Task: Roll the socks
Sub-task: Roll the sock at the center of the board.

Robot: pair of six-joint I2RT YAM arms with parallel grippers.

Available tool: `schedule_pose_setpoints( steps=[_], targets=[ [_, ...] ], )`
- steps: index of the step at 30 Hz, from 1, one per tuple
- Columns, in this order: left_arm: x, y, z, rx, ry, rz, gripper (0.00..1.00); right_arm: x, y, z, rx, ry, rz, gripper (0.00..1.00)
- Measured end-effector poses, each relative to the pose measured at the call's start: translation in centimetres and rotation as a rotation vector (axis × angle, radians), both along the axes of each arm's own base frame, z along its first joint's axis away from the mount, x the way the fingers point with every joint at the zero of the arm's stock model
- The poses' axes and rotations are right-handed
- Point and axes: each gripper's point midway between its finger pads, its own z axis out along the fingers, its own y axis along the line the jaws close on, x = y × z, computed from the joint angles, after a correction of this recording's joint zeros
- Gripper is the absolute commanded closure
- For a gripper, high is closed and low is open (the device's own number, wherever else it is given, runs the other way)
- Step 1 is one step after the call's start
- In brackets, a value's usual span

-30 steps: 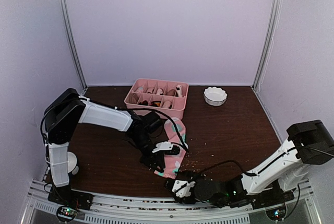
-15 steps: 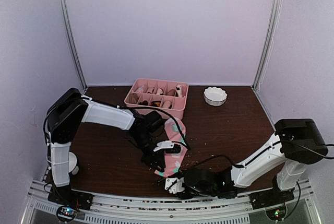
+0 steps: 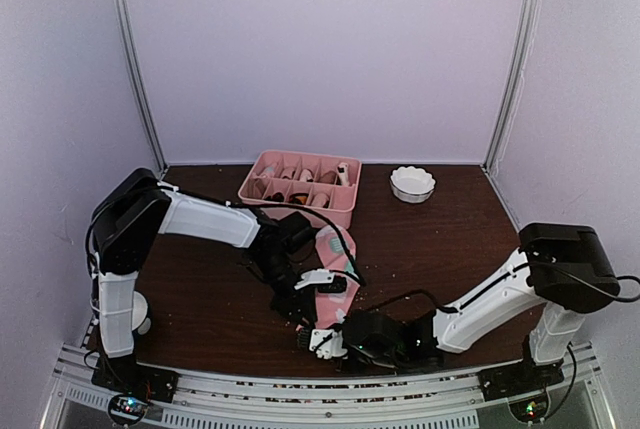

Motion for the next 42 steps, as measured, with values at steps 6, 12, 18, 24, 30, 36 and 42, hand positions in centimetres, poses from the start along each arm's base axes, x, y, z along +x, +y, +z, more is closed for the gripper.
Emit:
schedule_pose_setpoints(
  steps=[6, 12, 18, 24, 30, 36, 42],
  targets=[
    [0.0, 0.0, 0.0, -0.004, -0.001, -0.007, 0.71, 0.7, 0.4, -0.3, -0.003, 0.061, -0.036, 0.88],
    [-0.4, 1.1, 0.3, -0.049, 0.001, -0.004, 0.62, 0.8, 0.6, -0.5, 0.014, 0.156, -0.075, 0.96],
    [-0.2, 3.8, 1.3, -0.095, -0.038, 0.048, 0.53, 0.6, 0.6, -0.8, 0.071, 0.262, -0.119, 1.00],
    [0.7, 5.2, 4.5, -0.215, -0.148, 0.080, 0.55, 0.3, 0.4, -0.7, 0.167, 0.404, -0.155, 1.00],
    [-0.5, 4.8, 4.9, -0.277, -0.223, -0.027, 0.56, 0.2, 0.0, -0.6, 0.286, 0.587, -0.179, 1.00],
    [-3.1, 3.6, 3.6, -0.263, -0.346, -0.203, 0.57, 0.1, -0.8, -0.4, 0.366, 0.753, -0.193, 1.00],
    [-2.6, 2.6, 2.4, -0.239, -0.448, -0.257, 0.60, 0.1, -0.9, -0.4, 0.380, 0.829, -0.202, 1.00]
  ],
)
